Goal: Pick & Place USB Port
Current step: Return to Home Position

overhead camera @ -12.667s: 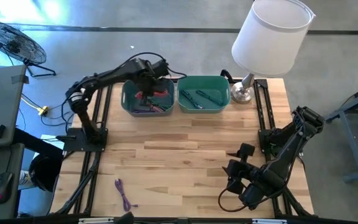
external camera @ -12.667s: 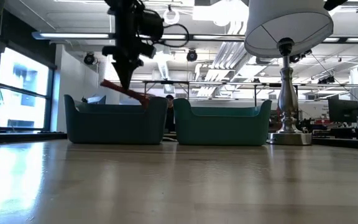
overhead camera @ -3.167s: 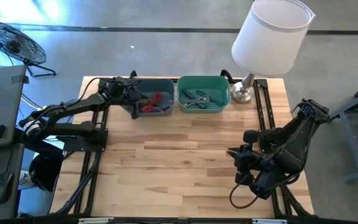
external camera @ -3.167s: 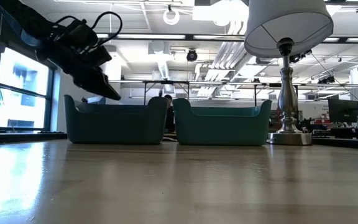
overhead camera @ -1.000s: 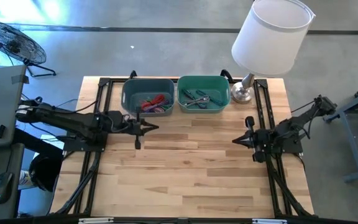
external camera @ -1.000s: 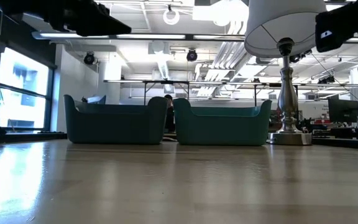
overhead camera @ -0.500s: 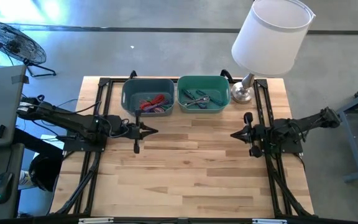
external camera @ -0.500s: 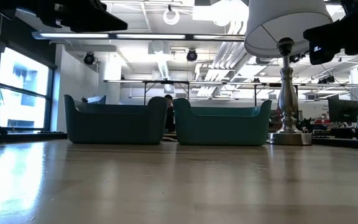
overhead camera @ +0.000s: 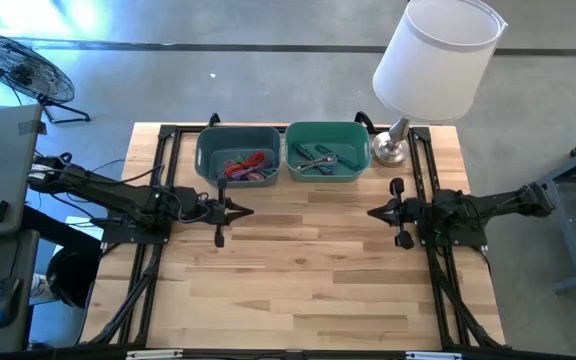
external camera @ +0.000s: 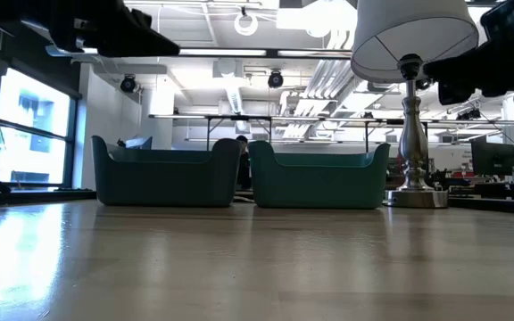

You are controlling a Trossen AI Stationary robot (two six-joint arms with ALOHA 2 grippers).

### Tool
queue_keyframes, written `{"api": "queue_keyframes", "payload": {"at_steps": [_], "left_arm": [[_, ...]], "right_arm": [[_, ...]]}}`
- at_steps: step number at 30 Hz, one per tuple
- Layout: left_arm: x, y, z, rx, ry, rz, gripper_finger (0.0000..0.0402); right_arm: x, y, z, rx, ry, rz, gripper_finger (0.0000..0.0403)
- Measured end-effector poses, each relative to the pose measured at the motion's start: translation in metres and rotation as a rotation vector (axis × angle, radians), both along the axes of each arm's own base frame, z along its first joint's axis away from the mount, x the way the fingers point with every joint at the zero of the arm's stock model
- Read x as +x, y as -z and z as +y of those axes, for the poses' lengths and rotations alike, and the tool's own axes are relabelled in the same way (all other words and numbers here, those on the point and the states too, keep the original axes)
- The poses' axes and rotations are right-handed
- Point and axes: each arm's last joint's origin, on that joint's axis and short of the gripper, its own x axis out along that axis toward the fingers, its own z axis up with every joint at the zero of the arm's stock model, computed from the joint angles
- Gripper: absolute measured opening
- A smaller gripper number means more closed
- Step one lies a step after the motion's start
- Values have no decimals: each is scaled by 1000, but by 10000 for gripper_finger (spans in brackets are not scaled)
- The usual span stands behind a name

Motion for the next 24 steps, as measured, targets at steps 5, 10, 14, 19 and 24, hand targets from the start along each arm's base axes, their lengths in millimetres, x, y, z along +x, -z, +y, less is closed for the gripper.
{"api": "queue_keyframes", "payload": {"at_steps": [5,10,14,19,24], "left_arm": [[0,2,0,14,3,9,0],[0,2,-1,39,42,13,0],[0,2,-2,60,86,17,0],[0,3,-2,107,109,25,0],[-10,11,0,158,110,9,0]], "right_arm": [[1,2,-6,18,2,9,0],[1,3,-11,14,12,13,0],[1,5,-14,30,47,39,0],[1,7,-14,54,54,59,0],[1,7,-14,54,54,59,0]]}}
